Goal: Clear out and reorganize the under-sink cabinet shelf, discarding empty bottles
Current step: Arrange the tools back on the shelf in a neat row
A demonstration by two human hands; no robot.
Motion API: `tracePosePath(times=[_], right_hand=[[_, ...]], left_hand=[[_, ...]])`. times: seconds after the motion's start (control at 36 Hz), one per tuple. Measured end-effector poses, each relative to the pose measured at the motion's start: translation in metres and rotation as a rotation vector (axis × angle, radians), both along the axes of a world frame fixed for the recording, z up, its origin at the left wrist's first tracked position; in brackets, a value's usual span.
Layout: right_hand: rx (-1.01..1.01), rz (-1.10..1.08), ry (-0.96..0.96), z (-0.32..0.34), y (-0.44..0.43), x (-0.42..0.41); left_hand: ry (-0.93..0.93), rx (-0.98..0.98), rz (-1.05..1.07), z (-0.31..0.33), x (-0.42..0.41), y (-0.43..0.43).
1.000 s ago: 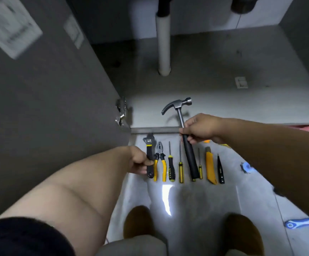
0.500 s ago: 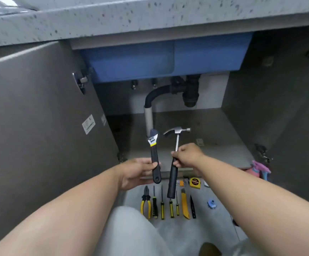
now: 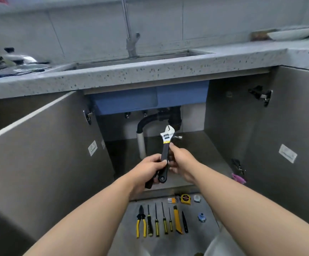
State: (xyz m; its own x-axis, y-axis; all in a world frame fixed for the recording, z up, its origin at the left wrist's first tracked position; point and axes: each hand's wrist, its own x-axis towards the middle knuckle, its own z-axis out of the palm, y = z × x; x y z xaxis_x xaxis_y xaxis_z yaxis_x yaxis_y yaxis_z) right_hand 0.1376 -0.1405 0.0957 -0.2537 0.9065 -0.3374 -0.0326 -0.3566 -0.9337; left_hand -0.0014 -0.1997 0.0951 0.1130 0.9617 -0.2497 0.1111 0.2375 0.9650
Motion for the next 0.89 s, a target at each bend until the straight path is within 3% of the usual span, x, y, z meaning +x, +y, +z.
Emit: tracePosePath(times=[0.19,0.36,0.5,0.67,0.78,0.89], right_hand=[[0.163,0.131,-0.119,-0.014,-0.015,-0.008],[0.089,0.124,-0.236,-0.044,0.011,-0.012],[0.058,0.069,-0.410,-0.081,0.049,-0.022],[0.012,0.203,-0.577,-0.125,0.095,-0.046],[-0.043,0.301,-0.665,-0.158,0.123,-0.067],[-0.053,0.350,-0.703,-0.195,0.147,-0.089]], left_hand=[[0.269,0.100,0.124,-0.011,-0.003,-0.008],[0.226,0.045,0.183,-0.048,-0.018,0.004],[0.379,0.047,0.311,-0.097,-0.055,0.032],[0.545,-0.188,0.516,-0.165,-0.107,0.080],[0.699,-0.267,0.495,-0.209,-0.133,0.109],[0.700,-0.314,0.481,-0.251,-0.148,0.137]])
